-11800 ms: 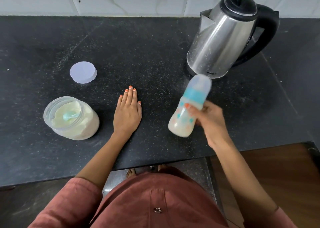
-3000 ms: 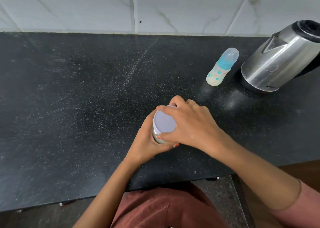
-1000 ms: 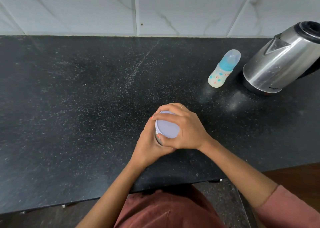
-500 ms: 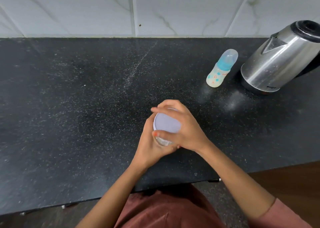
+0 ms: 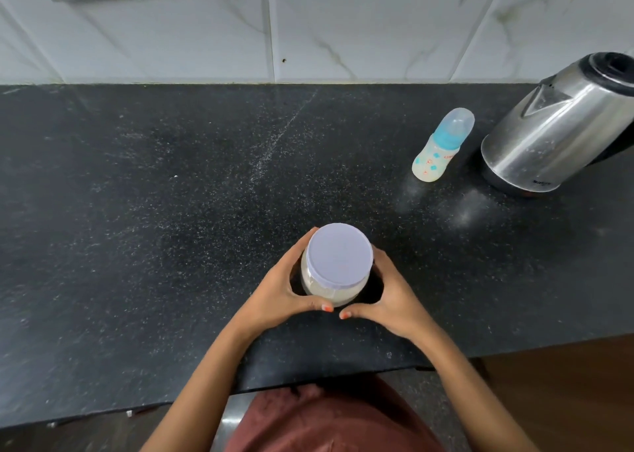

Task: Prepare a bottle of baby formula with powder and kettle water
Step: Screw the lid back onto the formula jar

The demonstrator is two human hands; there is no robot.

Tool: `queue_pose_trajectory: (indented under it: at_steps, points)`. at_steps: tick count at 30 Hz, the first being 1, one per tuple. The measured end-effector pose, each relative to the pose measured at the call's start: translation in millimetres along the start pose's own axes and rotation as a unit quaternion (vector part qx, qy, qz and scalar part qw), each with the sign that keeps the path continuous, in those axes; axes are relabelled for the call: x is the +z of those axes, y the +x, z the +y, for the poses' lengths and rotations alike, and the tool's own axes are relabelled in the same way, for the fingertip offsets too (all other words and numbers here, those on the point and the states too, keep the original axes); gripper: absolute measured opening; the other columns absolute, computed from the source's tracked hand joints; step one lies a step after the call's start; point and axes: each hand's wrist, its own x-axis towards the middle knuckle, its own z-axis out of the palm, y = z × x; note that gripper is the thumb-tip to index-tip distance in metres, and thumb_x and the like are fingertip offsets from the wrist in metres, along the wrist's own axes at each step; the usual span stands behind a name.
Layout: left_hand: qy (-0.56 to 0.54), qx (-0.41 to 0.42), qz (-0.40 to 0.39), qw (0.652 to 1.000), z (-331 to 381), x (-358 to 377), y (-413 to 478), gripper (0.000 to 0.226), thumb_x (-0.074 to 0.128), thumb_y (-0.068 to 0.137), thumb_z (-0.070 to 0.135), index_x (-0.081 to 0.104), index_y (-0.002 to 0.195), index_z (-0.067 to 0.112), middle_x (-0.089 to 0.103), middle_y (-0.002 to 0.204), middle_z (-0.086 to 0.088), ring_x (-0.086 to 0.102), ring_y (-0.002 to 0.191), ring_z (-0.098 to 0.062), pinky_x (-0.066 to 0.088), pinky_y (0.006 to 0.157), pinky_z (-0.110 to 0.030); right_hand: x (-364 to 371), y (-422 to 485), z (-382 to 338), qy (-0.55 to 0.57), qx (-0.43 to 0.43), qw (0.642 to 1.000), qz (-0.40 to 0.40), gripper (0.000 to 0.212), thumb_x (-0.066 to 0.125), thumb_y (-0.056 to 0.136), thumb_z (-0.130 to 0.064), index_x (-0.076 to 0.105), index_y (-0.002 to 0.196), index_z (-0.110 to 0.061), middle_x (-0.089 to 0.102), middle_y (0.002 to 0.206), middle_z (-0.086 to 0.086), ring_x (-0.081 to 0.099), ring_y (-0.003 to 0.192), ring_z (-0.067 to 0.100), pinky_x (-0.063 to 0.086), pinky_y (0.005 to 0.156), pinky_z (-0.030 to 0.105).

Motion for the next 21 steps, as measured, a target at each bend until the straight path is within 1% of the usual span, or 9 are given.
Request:
queue_pose_trajectory:
  at_steps: [2, 4, 7, 9, 11, 13, 15, 18, 21]
  points:
    - [0.003, -0.004, 0.013, 1.0, -2, 1, -2, 0.107, 0.082, 0.053, 0.051, 0.027, 0.141, 0.028, 0.035, 0.147, 0.01, 0.03, 0.135, -0.006, 0.026, 0.114, -0.044, 8, 0, 2, 0.007, -0.011, 1.0, 0.023, 0.095, 0.089, 0.049, -0.019, 0.029, 0.117, -0.051, 0.036, 0.124, -0.026, 0.035, 0.115, -0.017, 0.027, 0.093, -0.004]
    - [0.001, -0.004, 0.027, 1.0, -3, 1, -2, 0.104, 0.083, 0.053, 0.048, 0.03, 0.14, 0.029, 0.038, 0.145, 0.011, 0.033, 0.134, -0.006, 0.027, 0.113, -0.042, 13, 1, 3, 0.022, -0.019, 0.999, 0.043, 0.095, 0.09, 0.048, -0.023, 0.032, 0.119, -0.048, 0.039, 0.125, -0.026, 0.035, 0.115, -0.021, 0.03, 0.093, -0.002]
    - [-0.009, 0.002, 0.041, 0.999, 1, 0, 1, 0.095, 0.085, 0.052, 0.045, 0.035, 0.133, 0.04, 0.046, 0.137, 0.019, 0.038, 0.131, -0.004, 0.032, 0.11, -0.03, 13, 6, 3, 0.034, -0.022, 0.997, 0.058, 0.094, 0.09, 0.045, -0.028, 0.036, 0.12, -0.047, 0.045, 0.126, -0.025, 0.039, 0.119, -0.014, 0.035, 0.096, 0.005]
    - [-0.025, 0.007, 0.049, 0.998, 5, -2, 7, 0.091, 0.085, 0.052, 0.042, 0.038, 0.13, 0.042, 0.049, 0.133, 0.022, 0.041, 0.128, -0.003, 0.035, 0.106, -0.023, 8, 13, 0, 0.034, -0.026, 0.998, 0.055, 0.094, 0.09, 0.046, -0.029, 0.039, 0.123, -0.042, 0.047, 0.126, -0.024, 0.041, 0.12, -0.01, 0.037, 0.098, 0.009]
    - [-0.038, 0.012, 0.064, 0.997, 10, -6, 16, 0.092, 0.086, 0.05, 0.042, 0.039, 0.129, 0.039, 0.052, 0.131, 0.019, 0.044, 0.126, -0.003, 0.037, 0.103, -0.02, -1, 25, -8, 0.028, -0.029, 0.998, 0.045, 0.093, 0.089, 0.047, -0.026, 0.04, 0.126, -0.037, 0.046, 0.124, -0.027, 0.041, 0.118, -0.012, 0.036, 0.097, 0.007]
    - [-0.038, 0.02, 0.078, 0.996, 14, -11, 32, 0.094, 0.086, 0.047, 0.045, 0.039, 0.128, 0.039, 0.053, 0.131, 0.014, 0.046, 0.125, -0.003, 0.038, 0.102, -0.02, -11, 40, -18, 0.024, -0.03, 0.999, 0.033, 0.091, 0.089, 0.049, -0.022, 0.038, 0.123, -0.041, 0.044, 0.119, -0.033, 0.041, 0.115, -0.014, 0.034, 0.094, 0.001]
    - [-0.034, 0.026, 0.086, 0.995, 18, -18, 50, 0.096, 0.087, 0.045, 0.042, 0.04, 0.128, 0.037, 0.051, 0.131, 0.013, 0.047, 0.123, -0.003, 0.039, 0.101, -0.02, -21, 58, -26, 0.025, -0.03, 0.999, 0.027, 0.09, 0.088, 0.052, -0.018, 0.038, 0.122, -0.042, 0.044, 0.115, -0.034, 0.043, 0.114, -0.009, 0.034, 0.092, 0.001]
    - [-0.031, 0.029, 0.094, 0.995, 23, -27, 81, 0.09, 0.084, 0.047, 0.034, 0.04, 0.125, 0.038, 0.051, 0.129, 0.015, 0.049, 0.121, -0.002, 0.04, 0.1, -0.02, -35, 87, -34, 0.031, -0.025, 0.999, 0.016, 0.091, 0.084, 0.057, -0.012, 0.037, 0.134, -0.028, 0.045, 0.122, -0.023, 0.038, 0.119, -0.001, 0.035, 0.091, 0.004]
    - [-0.023, 0.027, 0.104, 0.994, 24, -36, 109, 0.087, 0.084, 0.049, 0.034, 0.04, 0.124, 0.039, 0.051, 0.128, 0.017, 0.048, 0.121, -0.001, 0.04, 0.1, -0.021, -47, 117, -35, 0.04, -0.014, 0.999, 0.009, 0.093, 0.081, 0.061, -0.006, 0.033, 0.139, -0.021, 0.043, 0.137, -0.004, 0.038, 0.124, 0.007, 0.037, 0.1, 0.021]
